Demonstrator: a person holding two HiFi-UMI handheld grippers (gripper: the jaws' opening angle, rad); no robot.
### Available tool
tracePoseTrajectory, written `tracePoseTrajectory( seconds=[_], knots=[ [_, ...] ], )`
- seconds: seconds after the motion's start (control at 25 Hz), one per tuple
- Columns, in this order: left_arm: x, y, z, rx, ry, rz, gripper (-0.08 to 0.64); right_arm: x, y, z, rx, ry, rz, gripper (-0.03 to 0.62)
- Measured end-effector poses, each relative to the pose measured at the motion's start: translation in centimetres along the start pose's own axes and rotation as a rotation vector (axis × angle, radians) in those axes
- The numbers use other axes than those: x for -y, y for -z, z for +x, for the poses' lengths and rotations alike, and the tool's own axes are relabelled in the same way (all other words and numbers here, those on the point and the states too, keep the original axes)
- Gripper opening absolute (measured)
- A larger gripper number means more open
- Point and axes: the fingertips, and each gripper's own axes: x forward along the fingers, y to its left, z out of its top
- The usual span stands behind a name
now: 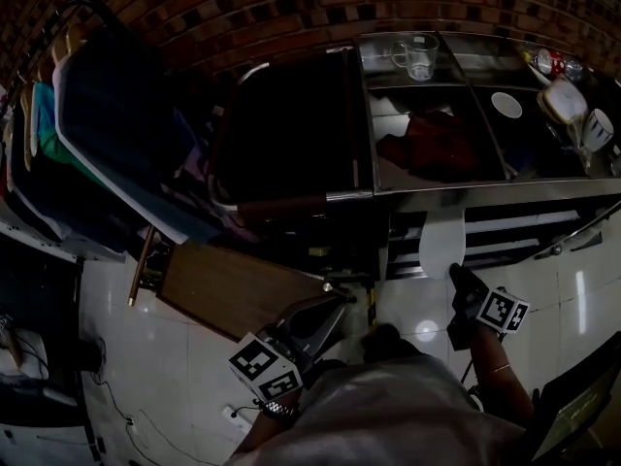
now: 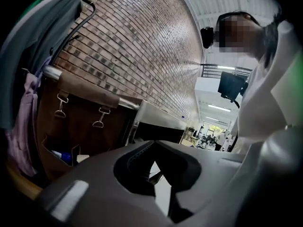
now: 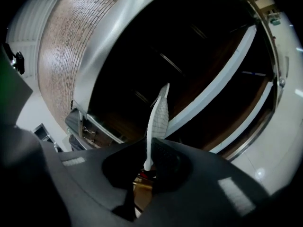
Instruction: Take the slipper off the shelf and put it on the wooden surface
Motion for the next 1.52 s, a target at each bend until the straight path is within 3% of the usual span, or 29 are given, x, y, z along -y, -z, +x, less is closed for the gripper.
tracePoseTrajectory(
  seconds=[0.12,0.24,0.36,0.48,0.68,0.84,0.96,1.2,1.4,1.52],
  knots=[
    [1.0,1.0,-0.1,-0.009,0.064,-0.01,-0.002,-1.6,2.2,-2.4,0.011,-0.008,0.007,0.031],
    [3.0,0.2,-0.7,0.047,0.187,0.049,-0.002,-4.1,4.9,-4.5,0.03,-0.039,0.034,0.031],
    [4.9,-0.3,-2.5,0.072,0.291,0.108,-0.002,-6.2,8.3,-6.1,0.03,-0.023,-0.024,0.031],
    [5.0,-0.1,-6.1,0.064,0.313,0.125,-0.002,-9.1,11.5,-6.8,0.033,-0.019,-0.079,0.031],
    [3.7,1.1,-14.1,0.046,0.312,0.122,-0.002,-14.0,17.7,-7.4,0.069,0.022,-0.139,0.032],
    [2.2,2.5,-21.6,0.046,0.305,0.092,-0.002,-17.9,24.1,-7.9,0.103,0.047,-0.101,0.032],
    [0.1,3.8,-26.3,0.027,0.259,0.068,-0.002,-21.0,28.8,-7.5,0.076,0.016,-0.09,0.031],
    [-1.7,4.6,-32.8,0.042,0.168,0.062,-0.002,-23.8,35.5,-4.3,-0.089,-0.083,-0.053,0.032],
    [-3.1,3.6,-36.7,0.116,0.071,0.05,-0.002,-24.7,40.9,3.0,-0.283,-0.15,0.047,0.031],
    [-3.6,3.6,-38.9,0.141,0.016,0.053,-0.002,-25.0,43.1,8.2,-0.359,-0.163,0.048,0.032]
  ],
)
